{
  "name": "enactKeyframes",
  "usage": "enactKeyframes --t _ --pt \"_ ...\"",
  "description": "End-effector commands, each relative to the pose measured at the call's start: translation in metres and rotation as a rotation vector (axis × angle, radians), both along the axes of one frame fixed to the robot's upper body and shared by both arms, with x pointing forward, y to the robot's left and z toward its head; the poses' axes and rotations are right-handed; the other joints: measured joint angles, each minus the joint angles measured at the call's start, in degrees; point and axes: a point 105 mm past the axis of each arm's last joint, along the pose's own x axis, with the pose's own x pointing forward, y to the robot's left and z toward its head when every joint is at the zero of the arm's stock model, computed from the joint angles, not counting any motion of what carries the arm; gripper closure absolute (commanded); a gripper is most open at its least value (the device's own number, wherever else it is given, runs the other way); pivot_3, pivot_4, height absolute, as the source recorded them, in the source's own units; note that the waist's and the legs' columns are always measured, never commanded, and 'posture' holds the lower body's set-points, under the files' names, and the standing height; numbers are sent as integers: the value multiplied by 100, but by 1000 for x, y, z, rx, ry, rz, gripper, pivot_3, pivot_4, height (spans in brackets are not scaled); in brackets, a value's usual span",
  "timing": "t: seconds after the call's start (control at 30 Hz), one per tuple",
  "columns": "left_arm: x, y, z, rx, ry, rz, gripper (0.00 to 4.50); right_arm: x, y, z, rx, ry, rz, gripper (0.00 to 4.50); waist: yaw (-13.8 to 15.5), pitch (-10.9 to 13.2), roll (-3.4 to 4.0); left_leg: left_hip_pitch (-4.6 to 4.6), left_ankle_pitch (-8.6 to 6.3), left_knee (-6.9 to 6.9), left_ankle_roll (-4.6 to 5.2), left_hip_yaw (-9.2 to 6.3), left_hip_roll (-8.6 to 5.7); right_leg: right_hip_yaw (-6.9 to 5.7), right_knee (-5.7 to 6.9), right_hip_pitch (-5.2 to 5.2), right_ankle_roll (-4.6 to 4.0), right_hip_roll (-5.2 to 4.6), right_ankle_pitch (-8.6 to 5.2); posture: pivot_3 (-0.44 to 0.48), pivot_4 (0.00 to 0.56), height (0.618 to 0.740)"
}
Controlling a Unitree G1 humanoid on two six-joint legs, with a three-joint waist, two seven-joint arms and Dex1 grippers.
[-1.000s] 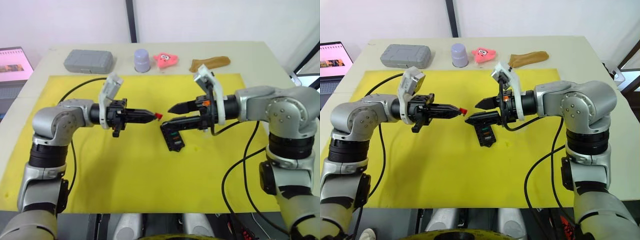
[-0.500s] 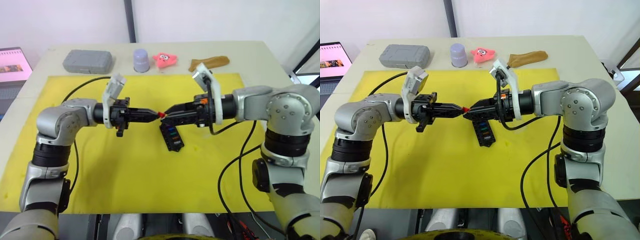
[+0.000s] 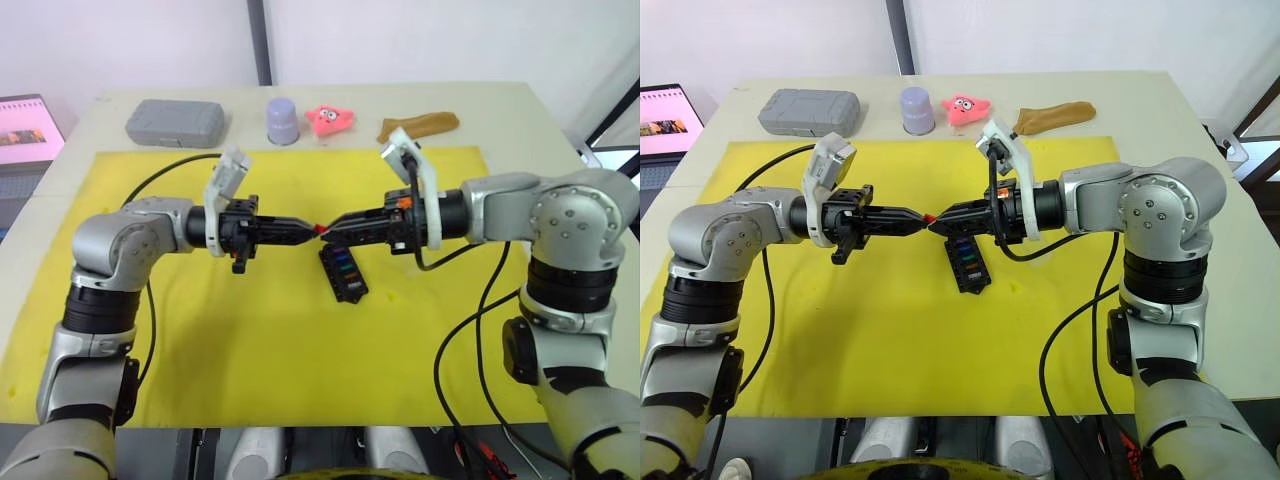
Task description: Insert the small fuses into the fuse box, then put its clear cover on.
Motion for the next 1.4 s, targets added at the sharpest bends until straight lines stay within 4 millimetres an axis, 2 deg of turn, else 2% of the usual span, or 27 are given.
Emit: enactKeyframes --t 0.03,0.07,0.33,0.43,0.53,0.67,0.77,0.87,1.0,1.4 --pt "-2 3 11 -14 -44 2 4500 -5 4 14 27 -63 36 4102 0 0 0 0 0 0 0 0 0 0 0 0 0 0 0 0 150 740" --pt "-2 3 11 -14 -44 2 4500 -6 4 14 27 -64 37 4473 0 0 0 0 0 0 0 0 0 0 0 0 0 0 0 0 150 740" --pt "-1 3 8 10 -47 8 4500 -5 5 16 16 -77 44 4473 0 0 0 0 0 0 0 0 0 0 0 0 0 0 0 0 150 740" --pt "10 3 4 57 -86 77 4500 -2 4 15 -30 -135 47 4473 1 0 0 0 0 -1 0 0 0 0 -1 0 0 0 0 0 150 740" --pt "15 6 -8 173 -176 115 3597 13 -1 3 -192 -301 47 4500 3 0 0 0 0 0 1 2 -2 0 -4 1 0 1 0 0 150 740" --pt "26 15 -44 340 -280 163 1634 37 -6 -11 -354 -482 130 4500 -31 1 0 4 -1 -6 1 8 -2 2 -6 0 0 6 0 0 150 740" --pt "29 15 -57 371 -311 164 119 50 -11 -19 -443 -589 212 4500 -27 2 -1 2 -1 -5 1 10 1 2 -5 -2 0 10 0 0 150 740" --pt "32 4 -67 362 -325 176 22 65 -13 -29 -501 -645 316 4500 -6 3 -3 -5 -1 -3 1 10 0 2 -6 -8 0 8 0 0 150 740" --pt "30 -2 -73 361 -337 173 22 73 -13 -33 -526 -661 400 4500 -3 3 -3 -5 0 -1 1 9 0 2 -7 -7 0 5 0 0 150 740" --pt "26 -3 -74 356 -345 180 22 79 -6 -34 -534 -682 485 4500 -3 3 -2 -4 1 -1 -2 5 2 1 -5 -8 0 4 0 0 150 740"
